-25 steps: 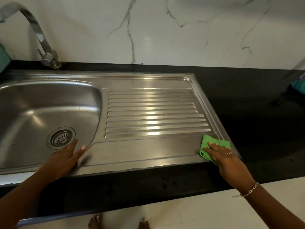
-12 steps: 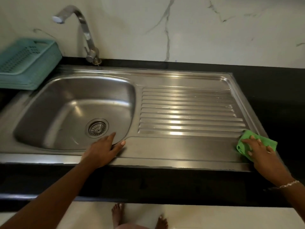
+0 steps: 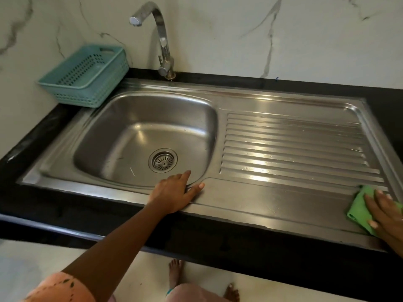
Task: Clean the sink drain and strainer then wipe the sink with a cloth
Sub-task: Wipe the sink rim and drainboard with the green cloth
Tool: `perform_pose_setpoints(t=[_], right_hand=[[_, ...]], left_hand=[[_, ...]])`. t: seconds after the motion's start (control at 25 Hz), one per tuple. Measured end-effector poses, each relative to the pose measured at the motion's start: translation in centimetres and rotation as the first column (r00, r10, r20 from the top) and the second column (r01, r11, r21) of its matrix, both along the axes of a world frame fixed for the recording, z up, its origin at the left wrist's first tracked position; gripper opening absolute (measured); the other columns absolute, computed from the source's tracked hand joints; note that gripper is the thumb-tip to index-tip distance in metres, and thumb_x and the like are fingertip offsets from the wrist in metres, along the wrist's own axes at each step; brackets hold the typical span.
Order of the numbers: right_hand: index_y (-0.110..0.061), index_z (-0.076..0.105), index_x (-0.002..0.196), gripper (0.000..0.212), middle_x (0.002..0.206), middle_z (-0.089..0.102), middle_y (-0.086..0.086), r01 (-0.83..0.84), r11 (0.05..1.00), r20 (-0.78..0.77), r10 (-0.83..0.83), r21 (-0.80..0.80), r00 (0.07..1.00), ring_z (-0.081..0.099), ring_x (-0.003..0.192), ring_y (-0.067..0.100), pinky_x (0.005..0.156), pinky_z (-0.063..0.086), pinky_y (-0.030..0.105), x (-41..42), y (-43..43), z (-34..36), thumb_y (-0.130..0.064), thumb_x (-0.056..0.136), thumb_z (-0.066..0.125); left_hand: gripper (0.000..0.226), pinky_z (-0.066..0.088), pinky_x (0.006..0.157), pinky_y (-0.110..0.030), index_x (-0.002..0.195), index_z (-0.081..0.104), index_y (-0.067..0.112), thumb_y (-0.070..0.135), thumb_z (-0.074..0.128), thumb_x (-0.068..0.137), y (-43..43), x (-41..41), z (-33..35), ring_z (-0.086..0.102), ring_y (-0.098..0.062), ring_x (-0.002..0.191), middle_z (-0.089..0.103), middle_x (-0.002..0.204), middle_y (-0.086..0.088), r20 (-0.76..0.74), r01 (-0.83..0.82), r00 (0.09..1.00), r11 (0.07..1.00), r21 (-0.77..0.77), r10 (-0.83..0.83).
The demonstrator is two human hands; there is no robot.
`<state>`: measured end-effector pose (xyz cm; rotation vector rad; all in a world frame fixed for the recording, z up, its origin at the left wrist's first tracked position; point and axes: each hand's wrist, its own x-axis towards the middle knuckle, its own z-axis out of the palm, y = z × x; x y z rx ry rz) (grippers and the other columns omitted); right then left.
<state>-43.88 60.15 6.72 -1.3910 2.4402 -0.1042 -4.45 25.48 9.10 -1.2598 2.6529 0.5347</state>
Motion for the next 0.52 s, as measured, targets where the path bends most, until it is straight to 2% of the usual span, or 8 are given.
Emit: perform_pose_setpoints(t=[0.04,0.08,0.16,0.2,0.32,0.4,0.48,0.52], right_hand=[[-0.068,-0.001,0.13,0.057,0.147,-0.014,-0.036,-0.014,1.0,0.047,0.013,0.024,0.999,-0.012,0.139,-0.007,0.116,-0.002,0.038,2.1,-1.7,1.2,-0.045,0.092,0.034],[-0.059,0.006,0.137,0.051,0.151,-0.008,-0.023,-0.028,0.998,0.031,0.027,0.064,0.999,-0.007,0.142,0.004,0.116,0.002,0.041,4.2,-3.4,2.5,-0.058,0.087,0.02],[-0.028,0.009,0.142,0.08,0.15,-0.002,-0.004,-0.131,0.986,0.021,0.13,0.099,0.991,-0.004,0.141,0.021,0.114,0.004,0.045,6.6,-6.3,3.3,-0.074,0.078,-0.004],[-0.02,0.004,0.141,0.091,0.15,-0.006,-0.003,-0.154,0.983,0.029,0.152,0.096,0.988,-0.009,0.141,0.021,0.115,-0.003,0.039,7.9,-7.4,3.8,-0.078,0.073,-0.013],[-0.016,-0.019,0.136,0.102,0.144,-0.031,-0.002,-0.294,0.952,0.0,0.295,0.087,0.955,-0.03,0.136,0.017,0.107,-0.026,0.022,10.9,-10.9,3.9,-0.076,0.056,-0.034],[-0.017,-0.027,0.133,0.087,0.141,-0.039,0.002,-0.4,0.91,-0.022,0.405,0.111,0.914,-0.035,0.135,0.021,0.109,-0.026,0.028,13.2,-13.5,4.3,-0.07,0.064,-0.031],[-0.02,-0.029,0.132,0.058,0.141,-0.04,0.005,-0.452,0.887,-0.05,0.457,0.094,0.888,-0.032,0.137,0.026,0.109,-0.026,0.034,15.8,-16.1,4.1,-0.053,0.092,-0.002],[-0.021,-0.03,0.132,0.057,0.141,-0.04,0.006,-0.483,0.873,-0.062,0.487,0.074,0.871,-0.032,0.138,0.026,0.109,-0.027,0.036,17.0,-17.3,3.8,-0.042,0.098,0.012]], left_hand=[[0.077,0.039,0.1,-0.045,0.142,0.024,0.025,0.072,0.022,0.082,0.0,0.0,0.0,0.048,-0.027,0.125,0.047,0.141,-0.009,-0.004,0.001,1.0,1.0,0.0,-0.001],[0.077,0.039,0.099,-0.044,0.142,0.024,0.025,0.072,0.022,0.081,0.0,-0.1,0.0,0.048,-0.027,0.125,0.047,0.141,-0.009,-0.008,0.003,1.0,1.0,-0.001,-0.003],[0.077,0.04,0.099,-0.044,0.142,0.025,0.025,0.072,0.021,0.081,0.0,0.0,0.0,0.048,-0.026,0.124,0.047,0.14,-0.008,-0.014,0.011,1.0,1.0,-0.011,-0.011],[0.077,0.04,0.098,-0.043,0.141,0.025,0.025,0.072,0.021,0.081,0.0,0.0,0.0,0.049,-0.026,0.124,0.048,0.14,-0.008,-0.019,0.013,1.0,1.0,-0.016,-0.013],[0.076,0.04,0.099,-0.044,0.141,0.025,0.025,0.073,0.02,0.081,0.0,0.0,-0.1,0.048,-0.026,0.124,0.048,0.14,-0.008,-0.04,0.014,0.999,1.0,-0.009,-0.015],[0.075,0.04,0.099,-0.043,0.141,0.025,0.025,0.072,0.021,0.082,-0.1,0.1,-0.1,0.048,-0.026,0.124,0.048,0.14,-0.008,-0.05,0.015,0.999,1.0,-0.004,-0.015],[0.072,0.04,0.099,-0.043,0.141,0.025,0.026,0.07,0.02,0.084,-0.1,0.1,-0.1,0.048,-0.025,0.125,0.048,0.14,-0.007,-0.052,0.011,0.999,1.0,-0.005,-0.011],[0.071,0.039,0.099,-0.043,0.142,0.024,0.026,0.069,0.02,0.085,-0.1,0.0,-0.1,0.047,-0.025,0.125,0.047,0.141,-0.007,-0.049,0.007,0.999,1.0,-0.003,-0.007]])
